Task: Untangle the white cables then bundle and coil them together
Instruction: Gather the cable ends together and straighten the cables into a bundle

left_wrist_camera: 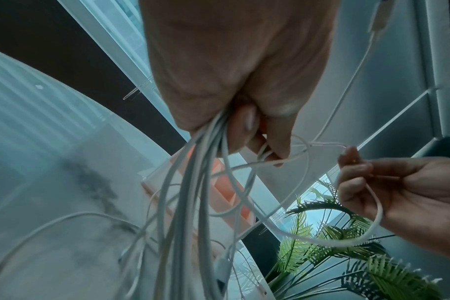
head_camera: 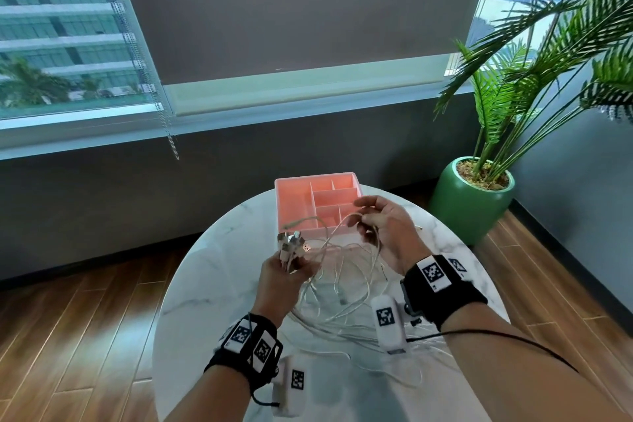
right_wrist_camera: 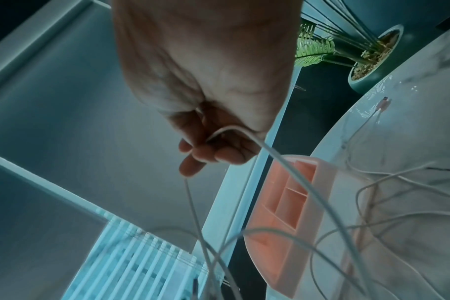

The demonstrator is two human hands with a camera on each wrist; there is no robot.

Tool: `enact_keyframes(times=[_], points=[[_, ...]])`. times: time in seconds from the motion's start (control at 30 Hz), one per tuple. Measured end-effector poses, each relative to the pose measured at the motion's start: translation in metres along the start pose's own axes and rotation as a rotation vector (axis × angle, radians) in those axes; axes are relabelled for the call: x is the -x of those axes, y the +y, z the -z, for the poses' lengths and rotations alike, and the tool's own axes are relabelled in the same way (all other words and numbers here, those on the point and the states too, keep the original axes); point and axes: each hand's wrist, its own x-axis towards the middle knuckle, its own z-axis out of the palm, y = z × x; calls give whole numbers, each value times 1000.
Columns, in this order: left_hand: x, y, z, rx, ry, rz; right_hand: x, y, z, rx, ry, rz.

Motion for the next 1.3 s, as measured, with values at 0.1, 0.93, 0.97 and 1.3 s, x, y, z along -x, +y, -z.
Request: enact_keyframes(times=[0.1,0.93,0.97,1.3], points=[[-4,-1,9,-20,-40,-49,-6,-11,9,-157,119,83],[-21,-31,31,39,295,286,-31,-37,88,-583,421,-64],[-21,-34,33,40,321,288,-32,-36,92,-580,427,-59],[-15,-19,24,-128,127,143,-24,2,75,196,177,-63]])
